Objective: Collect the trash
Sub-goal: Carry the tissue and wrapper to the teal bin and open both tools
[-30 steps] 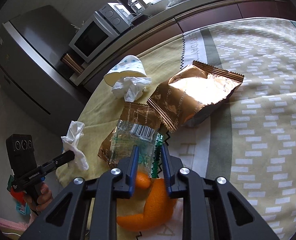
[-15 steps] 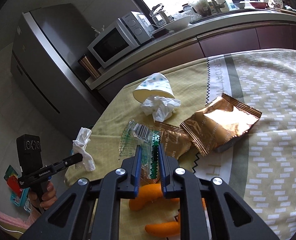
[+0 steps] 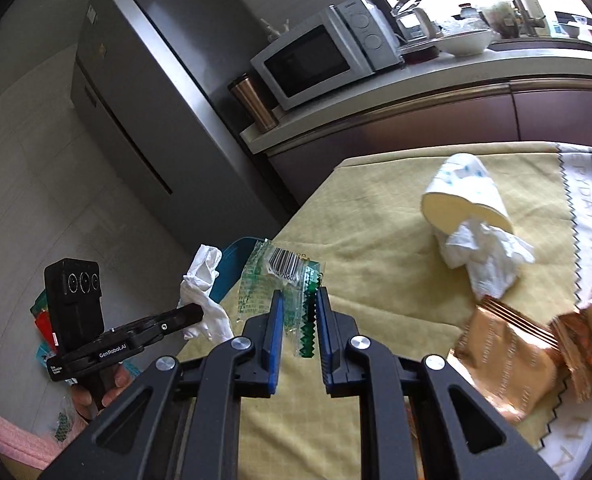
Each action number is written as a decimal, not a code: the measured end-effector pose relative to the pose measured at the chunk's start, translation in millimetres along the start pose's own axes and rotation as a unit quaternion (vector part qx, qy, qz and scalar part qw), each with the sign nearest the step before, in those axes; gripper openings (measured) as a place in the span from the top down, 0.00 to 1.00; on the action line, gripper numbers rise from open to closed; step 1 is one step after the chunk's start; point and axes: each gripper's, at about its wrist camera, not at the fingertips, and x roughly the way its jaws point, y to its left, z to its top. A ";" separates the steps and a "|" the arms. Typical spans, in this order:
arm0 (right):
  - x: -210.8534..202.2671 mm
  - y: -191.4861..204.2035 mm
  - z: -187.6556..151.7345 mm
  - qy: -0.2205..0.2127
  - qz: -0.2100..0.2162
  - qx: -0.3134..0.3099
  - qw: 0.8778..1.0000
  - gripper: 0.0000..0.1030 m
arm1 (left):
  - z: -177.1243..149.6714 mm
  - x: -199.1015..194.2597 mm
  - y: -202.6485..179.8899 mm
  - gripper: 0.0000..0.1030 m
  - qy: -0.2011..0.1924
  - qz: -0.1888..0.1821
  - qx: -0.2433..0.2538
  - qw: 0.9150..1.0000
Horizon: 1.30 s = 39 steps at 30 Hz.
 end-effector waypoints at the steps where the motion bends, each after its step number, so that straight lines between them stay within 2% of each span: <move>1: 9.0 4.9 3.2 0.005 0.008 -0.004 1.000 0.86 | 1.5 -3.5 6.1 0.87 -0.004 0.008 -0.004 1.000; 9: 66.2 37.6 20.8 0.040 0.047 -0.028 0.998 0.86 | 11.8 -27.4 49.5 0.87 -0.028 0.058 -0.028 0.998; 15: 99.7 52.4 27.0 0.066 0.058 -0.037 0.995 0.86 | 18.6 -36.9 79.6 0.87 -0.042 0.094 -0.050 0.993; 26: 162.4 85.1 36.6 0.108 0.047 -0.066 0.991 0.86 | 21.5 -38.6 132.6 0.87 -0.040 0.158 -0.089 0.983; 39: 238.2 106.4 38.2 0.166 0.009 -0.087 0.982 0.85 | 20.8 -4.9 172.1 0.87 -0.007 0.192 -0.110 0.975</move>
